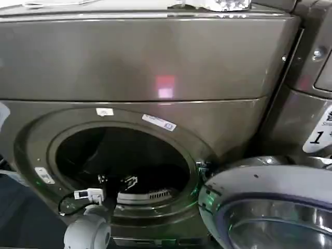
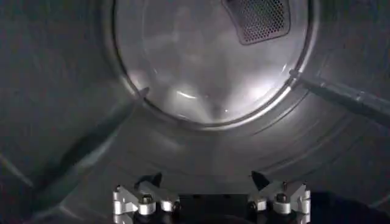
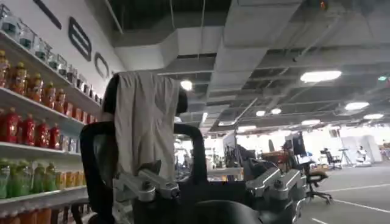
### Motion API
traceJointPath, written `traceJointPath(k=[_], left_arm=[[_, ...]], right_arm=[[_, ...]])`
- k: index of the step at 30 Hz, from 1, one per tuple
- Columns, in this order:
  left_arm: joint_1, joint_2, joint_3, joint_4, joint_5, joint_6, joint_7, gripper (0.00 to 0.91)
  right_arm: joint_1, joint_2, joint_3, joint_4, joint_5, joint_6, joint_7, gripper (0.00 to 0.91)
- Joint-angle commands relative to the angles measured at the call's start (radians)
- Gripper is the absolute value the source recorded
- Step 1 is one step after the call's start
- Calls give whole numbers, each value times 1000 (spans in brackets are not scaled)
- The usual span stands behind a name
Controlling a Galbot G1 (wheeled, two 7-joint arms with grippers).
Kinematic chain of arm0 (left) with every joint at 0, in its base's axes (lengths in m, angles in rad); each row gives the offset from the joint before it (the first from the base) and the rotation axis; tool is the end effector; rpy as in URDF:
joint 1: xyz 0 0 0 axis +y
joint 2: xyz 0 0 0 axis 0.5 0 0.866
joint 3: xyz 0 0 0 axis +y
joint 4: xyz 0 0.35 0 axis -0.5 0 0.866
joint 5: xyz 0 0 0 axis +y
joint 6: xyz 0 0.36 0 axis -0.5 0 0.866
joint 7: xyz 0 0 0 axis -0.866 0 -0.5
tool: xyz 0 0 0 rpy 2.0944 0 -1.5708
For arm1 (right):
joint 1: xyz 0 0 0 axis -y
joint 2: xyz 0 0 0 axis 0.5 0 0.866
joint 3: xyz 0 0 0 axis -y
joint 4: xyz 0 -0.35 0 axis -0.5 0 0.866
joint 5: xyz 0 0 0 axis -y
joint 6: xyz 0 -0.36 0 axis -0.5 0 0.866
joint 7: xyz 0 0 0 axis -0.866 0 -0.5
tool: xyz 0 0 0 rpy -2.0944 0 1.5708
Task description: Grasp the clothes from the dryer.
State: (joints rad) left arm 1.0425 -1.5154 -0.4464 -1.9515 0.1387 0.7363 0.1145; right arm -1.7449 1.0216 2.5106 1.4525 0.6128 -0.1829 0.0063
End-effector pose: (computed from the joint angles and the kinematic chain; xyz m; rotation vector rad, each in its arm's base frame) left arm 0.3342 -0.0138 -0.2158 -0.1480 -2.7725 -0.2342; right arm -0.2162 -0.4838 -0.0329 2.0356 1.9232 -0.3354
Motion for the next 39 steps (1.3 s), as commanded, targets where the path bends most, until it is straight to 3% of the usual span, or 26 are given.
traceJointPath(k=[1, 4, 6, 8, 11, 13, 19, 29, 39], left_arm=[[-210, 40, -25, 168, 796, -273, 884, 907], [-263, 37, -26, 185, 964, -431, 1057, 907], [-307, 33, -30, 221, 1075, -588, 1131, 907], [-333, 33, -39, 233, 1096, -653, 1232, 907], [-372, 33, -48, 275, 1094, -836, 1233, 907], [-404, 23, -60, 320, 1098, -1058, 1233, 907], [-459, 9, -16, 389, 1129, -1136, 1235, 907], [-493, 10, -3, 511, 1091, -1135, 1235, 907], [-504, 27, 22, 642, 893, -1095, 1235, 907]], right_arm=[[0, -5, 0, 4, 0, 2, 1, 907], [-2, -3, 0, 5, 0, 3, 1, 907], [-4, -2, 2, 2, 0, 5, 1, 907], [-7, -2, 6, -2, -1, 6, 0, 907], [-7, 1, 5, -1, -2, 6, 0, 907], [-6, 2, 3, -1, -2, 7, 0, 907], [-11, 0, 10, -2, -2, 11, -2, 907], [-3, -3, 0, -1, -3, 14, -5, 907], [26, -2, -40, 6, -4, 20, -7, 907]])
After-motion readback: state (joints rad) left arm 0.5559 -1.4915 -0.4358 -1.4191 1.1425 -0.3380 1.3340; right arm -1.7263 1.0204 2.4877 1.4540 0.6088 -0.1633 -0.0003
